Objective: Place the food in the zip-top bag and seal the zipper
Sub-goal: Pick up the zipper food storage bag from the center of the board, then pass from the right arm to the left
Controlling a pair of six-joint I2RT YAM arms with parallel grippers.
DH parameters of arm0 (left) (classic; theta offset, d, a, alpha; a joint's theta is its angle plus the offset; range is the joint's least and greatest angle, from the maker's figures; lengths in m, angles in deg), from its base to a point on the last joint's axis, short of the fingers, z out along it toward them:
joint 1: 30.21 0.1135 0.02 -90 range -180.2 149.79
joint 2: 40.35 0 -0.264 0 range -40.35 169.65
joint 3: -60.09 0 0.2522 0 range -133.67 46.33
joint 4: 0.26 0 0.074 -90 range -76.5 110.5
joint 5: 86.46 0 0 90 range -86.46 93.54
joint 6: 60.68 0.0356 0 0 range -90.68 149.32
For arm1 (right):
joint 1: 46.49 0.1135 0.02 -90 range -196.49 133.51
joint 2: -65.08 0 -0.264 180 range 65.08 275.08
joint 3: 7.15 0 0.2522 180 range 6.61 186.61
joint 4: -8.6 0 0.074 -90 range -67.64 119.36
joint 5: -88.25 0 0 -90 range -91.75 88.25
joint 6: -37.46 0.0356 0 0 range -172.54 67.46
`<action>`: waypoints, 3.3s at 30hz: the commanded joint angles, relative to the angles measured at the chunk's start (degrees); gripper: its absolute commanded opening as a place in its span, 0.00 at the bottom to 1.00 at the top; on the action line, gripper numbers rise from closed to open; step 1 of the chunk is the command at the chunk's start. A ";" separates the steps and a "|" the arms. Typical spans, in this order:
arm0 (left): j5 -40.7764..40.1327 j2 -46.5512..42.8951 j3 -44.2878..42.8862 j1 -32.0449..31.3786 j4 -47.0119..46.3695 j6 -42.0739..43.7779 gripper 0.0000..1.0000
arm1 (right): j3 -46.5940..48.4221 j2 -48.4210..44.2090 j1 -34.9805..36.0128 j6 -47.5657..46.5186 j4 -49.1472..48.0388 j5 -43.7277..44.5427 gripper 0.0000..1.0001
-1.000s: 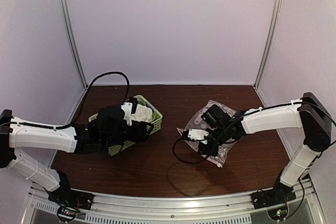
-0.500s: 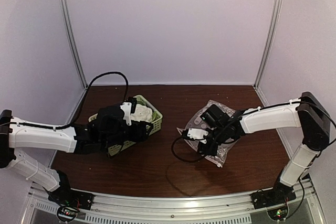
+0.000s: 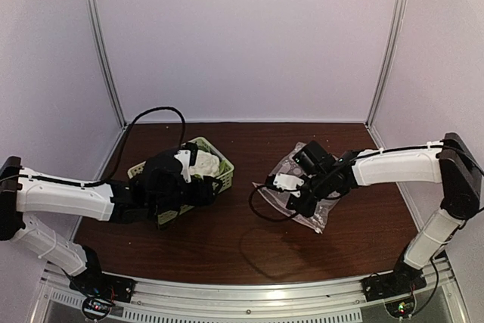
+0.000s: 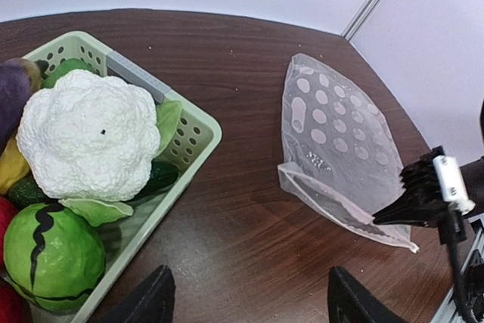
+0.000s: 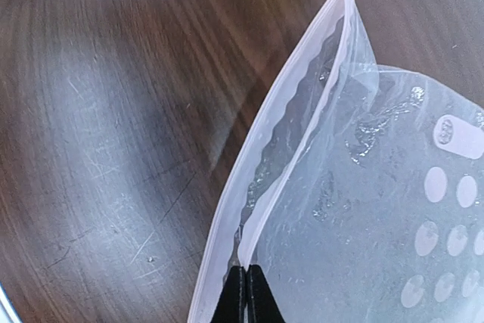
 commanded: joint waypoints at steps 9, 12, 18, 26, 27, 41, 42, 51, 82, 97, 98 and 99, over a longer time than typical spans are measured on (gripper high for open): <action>0.06 18.83 -17.22 -6.13 -9.13 -12.14 0.77 | 4.94 -12.96 -5.07 6.32 -1.44 0.43 0.00; 1.43 22.16 -22.18 -6.63 -9.50 -13.61 0.80 | 5.27 -13.30 -5.22 8.24 -2.69 1.61 0.00; 5.07 27.09 -27.21 -6.77 -13.03 -15.93 0.79 | 5.40 -14.68 -5.48 11.03 -4.70 2.53 0.00; 3.35 30.98 -30.83 -6.77 -14.56 -18.19 0.73 | 4.69 -16.97 -5.86 13.18 -5.76 -0.50 0.00; 3.27 31.49 -31.39 -6.77 -15.02 -18.09 0.73 | 4.48 -17.13 -5.86 13.31 -5.95 -0.74 0.00; 2.93 37.45 -38.58 -6.75 -13.08 -19.32 0.49 | 3.39 -18.29 -7.23 14.63 -6.86 -1.35 0.00; 2.91 37.60 -38.52 -6.77 -13.18 -19.53 0.45 | 3.35 -18.48 -7.43 14.81 -6.97 -1.33 0.00; 1.12 39.68 -38.98 -5.84 -10.05 -21.67 0.29 | 3.56 -19.43 -8.60 14.62 -6.32 -2.02 0.00; 6.01 38.09 -36.36 -6.23 -21.32 -15.69 0.00 | 11.06 -10.84 -8.31 13.03 -0.19 3.78 0.28; 6.12 38.35 -37.27 -6.20 -20.32 -14.86 0.00 | 10.76 -9.81 -7.27 11.14 1.04 -2.13 0.53; 6.14 38.46 -37.21 -6.23 -20.31 -14.85 0.00 | 10.69 -9.84 -7.15 11.44 0.95 -2.54 0.53; 6.08 38.50 -37.20 -6.23 -20.23 -14.95 0.00 | 10.61 -9.86 -7.10 11.52 0.81 -2.55 0.53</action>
